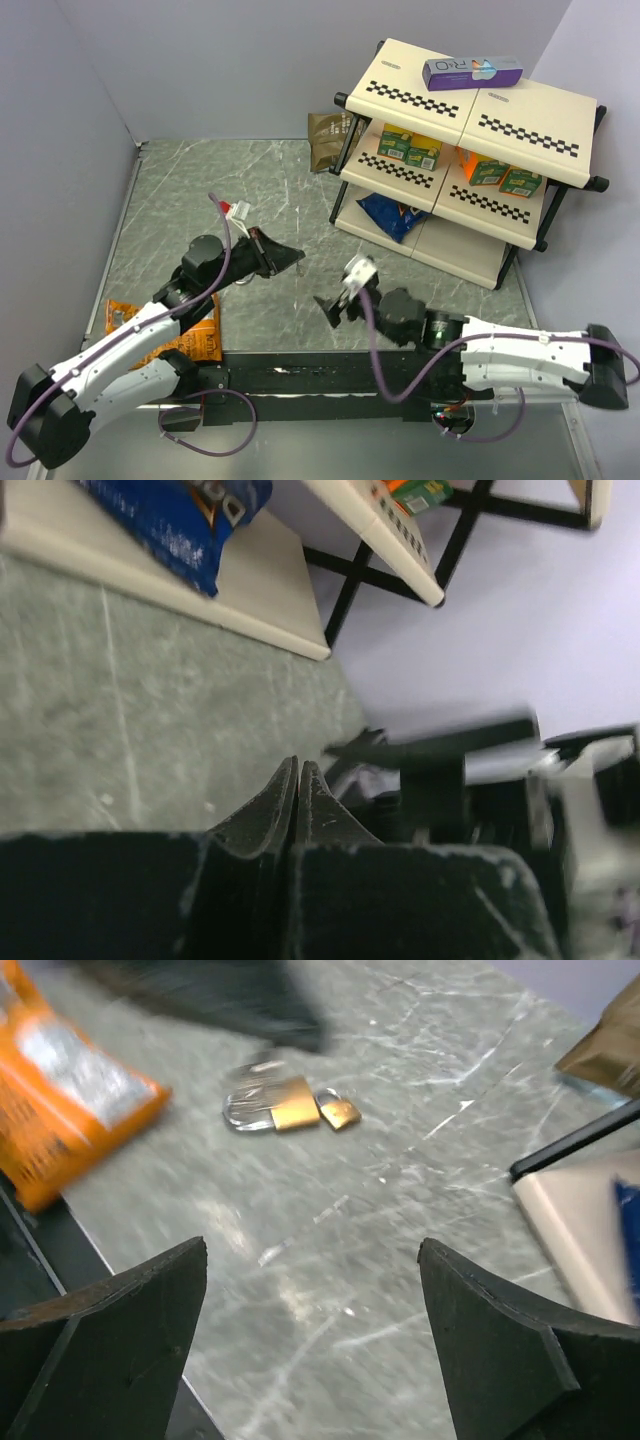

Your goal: Unlock with the key

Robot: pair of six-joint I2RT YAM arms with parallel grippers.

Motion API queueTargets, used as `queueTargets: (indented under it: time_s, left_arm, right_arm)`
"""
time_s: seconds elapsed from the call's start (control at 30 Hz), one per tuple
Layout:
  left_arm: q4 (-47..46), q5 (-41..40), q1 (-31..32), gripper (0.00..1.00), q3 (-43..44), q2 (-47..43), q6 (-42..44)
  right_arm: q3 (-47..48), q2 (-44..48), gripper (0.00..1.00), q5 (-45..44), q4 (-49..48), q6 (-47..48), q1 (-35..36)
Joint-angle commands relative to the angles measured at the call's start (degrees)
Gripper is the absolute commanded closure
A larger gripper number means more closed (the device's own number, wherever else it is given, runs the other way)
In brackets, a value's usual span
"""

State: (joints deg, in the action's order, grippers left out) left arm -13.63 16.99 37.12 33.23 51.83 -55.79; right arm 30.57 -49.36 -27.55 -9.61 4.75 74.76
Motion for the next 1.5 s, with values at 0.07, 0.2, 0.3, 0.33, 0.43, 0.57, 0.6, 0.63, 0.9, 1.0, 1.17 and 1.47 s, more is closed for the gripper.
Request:
queueTargets:
  time_s: [0.07,0.2,0.3,0.33,0.43,0.57,0.6,0.63,0.9,1.0,1.17,1.47]
  left_arm:
    - [-5.44,8.38,0.05,0.99,-0.62,-6.99,23.78]
    - [-12.73,14.28,0.14,0.99,-3.35,-9.12,21.69]
    - [-13.0,17.01,0.14,0.99,-2.74,-8.24,21.08]
    - [-13.26,17.72,0.14,0.99,-2.82,-7.8,20.03]
    - [-16.77,19.82,0.14,0.99,-3.96,-7.62,17.66]
    - [-18.1,20.71,0.14,0.99,-4.58,-8.06,16.5]
    - [-18.45,20.8,0.14,0.99,-4.76,-8.15,16.33]
    - [-18.71,21.23,0.14,0.99,-4.93,-8.5,15.89]
    - [-20.56,22.38,0.14,0.99,-5.46,-8.94,14.39]
    - [-20.39,22.47,0.14,0.99,-5.55,-8.77,14.48]
    - [-20.83,23.08,0.05,0.99,-5.37,-8.15,14.22]
    - [-21.09,23.87,0.14,0.99,-5.02,-7.01,14.22]
  right_arm:
    - [-2.26,7.35,0.09,31.29,-4.96,-21.09,-17.33]
    - [-3.15,7.1,0.14,43.27,-12.43,-27.85,-20.97]
    - [-2.88,5.34,0.17,48.63,-17.61,-30.93,-21.59]
    - [-2.79,4.98,0.2,50.56,-18.94,-31.82,-21.76]
    - [-2.88,3.05,0.26,52.51,-24.47,-34.28,-21.94]
    - [-2.18,0.68,0.35,52.16,-25.99,-34.37,-21.94]
    - [-2.0,0.24,0.39,52.33,-26.08,-34.46,-21.94]
    - [-1.92,-0.2,0.41,52.68,-27.12,-34.55,-22.03]
    - [-1.47,-3.46,0.55,53.3,-30.2,-34.9,-21.94]
    - [-1.65,-3.63,0.57,53.04,-30.82,-34.46,-21.94]
    - [-0.95,-3.63,0.62,52.69,-30.21,-33.58,-22.03]
    - [-0.16,-5.13,0.69,54.0,-30.73,-33.5,-22.03]
